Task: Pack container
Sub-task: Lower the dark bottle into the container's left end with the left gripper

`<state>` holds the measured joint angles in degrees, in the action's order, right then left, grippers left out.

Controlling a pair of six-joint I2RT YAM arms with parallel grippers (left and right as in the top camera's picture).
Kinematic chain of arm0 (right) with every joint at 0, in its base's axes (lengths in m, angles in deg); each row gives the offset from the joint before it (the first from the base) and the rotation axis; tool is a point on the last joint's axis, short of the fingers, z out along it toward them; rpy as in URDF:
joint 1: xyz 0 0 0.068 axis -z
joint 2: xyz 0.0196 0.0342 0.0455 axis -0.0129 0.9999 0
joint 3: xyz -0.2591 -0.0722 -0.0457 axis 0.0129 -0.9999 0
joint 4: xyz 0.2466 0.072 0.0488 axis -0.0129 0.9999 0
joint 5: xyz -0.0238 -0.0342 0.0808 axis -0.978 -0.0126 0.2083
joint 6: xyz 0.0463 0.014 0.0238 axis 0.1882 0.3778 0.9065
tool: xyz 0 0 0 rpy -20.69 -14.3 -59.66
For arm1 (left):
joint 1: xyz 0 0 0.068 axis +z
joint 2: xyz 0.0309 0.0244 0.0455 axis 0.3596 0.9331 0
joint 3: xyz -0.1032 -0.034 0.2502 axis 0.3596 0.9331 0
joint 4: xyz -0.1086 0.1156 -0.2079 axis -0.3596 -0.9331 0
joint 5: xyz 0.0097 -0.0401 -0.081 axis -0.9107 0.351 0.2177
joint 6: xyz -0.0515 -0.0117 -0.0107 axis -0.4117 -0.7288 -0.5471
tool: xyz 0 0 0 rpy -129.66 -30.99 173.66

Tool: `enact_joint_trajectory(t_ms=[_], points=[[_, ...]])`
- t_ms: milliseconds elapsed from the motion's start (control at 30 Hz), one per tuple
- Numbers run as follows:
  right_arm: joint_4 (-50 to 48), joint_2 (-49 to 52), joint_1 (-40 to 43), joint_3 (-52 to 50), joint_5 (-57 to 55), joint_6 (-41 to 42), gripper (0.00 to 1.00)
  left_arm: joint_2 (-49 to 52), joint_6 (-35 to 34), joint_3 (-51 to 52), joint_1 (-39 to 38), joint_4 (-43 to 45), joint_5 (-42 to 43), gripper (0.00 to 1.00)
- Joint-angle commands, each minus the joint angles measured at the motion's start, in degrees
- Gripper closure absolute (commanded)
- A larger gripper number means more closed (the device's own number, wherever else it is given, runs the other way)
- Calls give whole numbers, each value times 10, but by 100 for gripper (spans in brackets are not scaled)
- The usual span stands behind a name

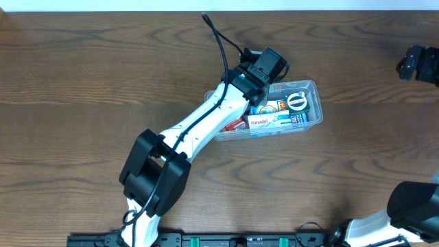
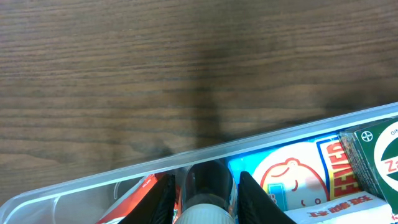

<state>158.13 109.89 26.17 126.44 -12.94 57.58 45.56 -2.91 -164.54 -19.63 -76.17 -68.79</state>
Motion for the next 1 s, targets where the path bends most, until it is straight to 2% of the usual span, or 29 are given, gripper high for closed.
enact_joint_trajectory(t_ms=[0,300,667,967], points=[[1,-4,3,8,1,0,1,23,17,8,5,-17,-22,94],[1,-4,3,8,1,0,1,34,21,10,7,-17,-22,93],[1,-4,3,8,2,0,1,-26,28,10,23,-51,-33,94],[1,-4,3,8,1,0,1,-33,26,10,26,-59,-33,94]])
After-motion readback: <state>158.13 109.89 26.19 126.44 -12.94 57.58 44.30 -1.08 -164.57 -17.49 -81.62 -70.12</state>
